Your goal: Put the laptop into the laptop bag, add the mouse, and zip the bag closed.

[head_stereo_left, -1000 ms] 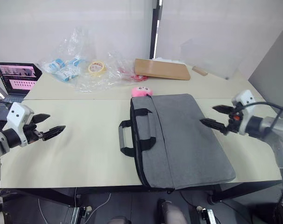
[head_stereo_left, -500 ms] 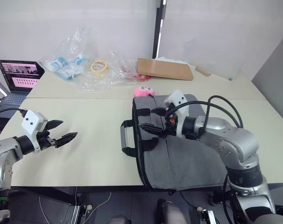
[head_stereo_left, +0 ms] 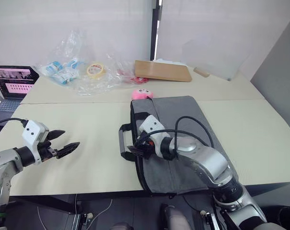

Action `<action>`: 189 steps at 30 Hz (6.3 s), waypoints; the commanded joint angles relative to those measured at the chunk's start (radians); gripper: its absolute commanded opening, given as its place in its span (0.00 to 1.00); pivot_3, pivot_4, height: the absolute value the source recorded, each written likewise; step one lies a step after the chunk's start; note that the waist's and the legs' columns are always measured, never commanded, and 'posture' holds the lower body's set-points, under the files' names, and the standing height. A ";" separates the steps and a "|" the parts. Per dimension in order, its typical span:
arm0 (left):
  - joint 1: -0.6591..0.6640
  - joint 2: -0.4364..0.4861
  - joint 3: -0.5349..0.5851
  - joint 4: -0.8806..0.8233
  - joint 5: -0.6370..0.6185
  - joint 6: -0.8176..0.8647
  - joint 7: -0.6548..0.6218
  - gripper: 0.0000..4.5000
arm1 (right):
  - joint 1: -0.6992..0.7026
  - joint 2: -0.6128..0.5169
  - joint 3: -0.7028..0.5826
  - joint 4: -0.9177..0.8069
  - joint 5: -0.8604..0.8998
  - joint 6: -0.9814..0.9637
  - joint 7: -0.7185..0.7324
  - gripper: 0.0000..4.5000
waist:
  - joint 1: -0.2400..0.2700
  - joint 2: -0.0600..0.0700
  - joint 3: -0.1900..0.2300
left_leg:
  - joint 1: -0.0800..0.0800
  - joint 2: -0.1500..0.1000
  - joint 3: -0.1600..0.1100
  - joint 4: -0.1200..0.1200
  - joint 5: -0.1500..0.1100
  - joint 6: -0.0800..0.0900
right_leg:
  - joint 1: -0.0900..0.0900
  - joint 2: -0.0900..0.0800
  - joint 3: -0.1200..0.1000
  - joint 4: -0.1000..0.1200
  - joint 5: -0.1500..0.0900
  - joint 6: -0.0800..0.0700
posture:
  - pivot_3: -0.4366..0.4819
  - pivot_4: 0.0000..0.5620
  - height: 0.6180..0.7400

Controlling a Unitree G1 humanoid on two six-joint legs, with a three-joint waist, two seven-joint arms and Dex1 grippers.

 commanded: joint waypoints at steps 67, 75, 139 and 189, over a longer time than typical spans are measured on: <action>-0.878 -0.438 -0.345 0.931 0.149 -0.126 -0.010 0.82 | 0.245 -0.421 -0.752 -0.007 0.535 0.167 0.460 1.00 | 0.068 -0.003 -0.001 | -0.004 -0.002 0.002 0.008 -0.002 0.004 | 0.006 -0.003 -0.001 -0.003 0.003 0.002 | 0.48 0.27 1.00; -0.898 -0.460 -0.328 0.977 0.153 -0.141 -0.099 0.22 | 0.517 -0.656 -1.022 0.214 0.432 0.026 0.569 1.00 | 0.068 -0.003 -0.001 | -0.006 -0.001 0.003 0.011 -0.006 0.014 | 0.015 -0.003 0.002 -0.011 0.007 0.009 | 0.48 0.27 1.00; -0.212 -0.262 -0.108 -0.123 -0.088 0.393 0.154 0.00 | -0.165 -0.382 -0.619 0.962 0.122 -0.106 0.349 0.01 | 0.012 -0.002 -0.001 | 0.006 0.001 0.009 0.006 -0.005 0.011 | 0.014 0.000 0.013 -0.015 0.010 0.012 | 0.48 0.27 1.00; -0.428 -0.248 -0.268 0.294 -0.128 0.368 0.008 0.83 | 0.446 -0.317 -1.031 0.271 0.580 0.472 0.416 0.89 | 0.050 0.006 0.001 | 0.001 0.001 0.000 0.003 -0.002 0.004 | 0.018 0.000 0.004 -0.013 0.008 0.007 | 0.48 0.27 1.00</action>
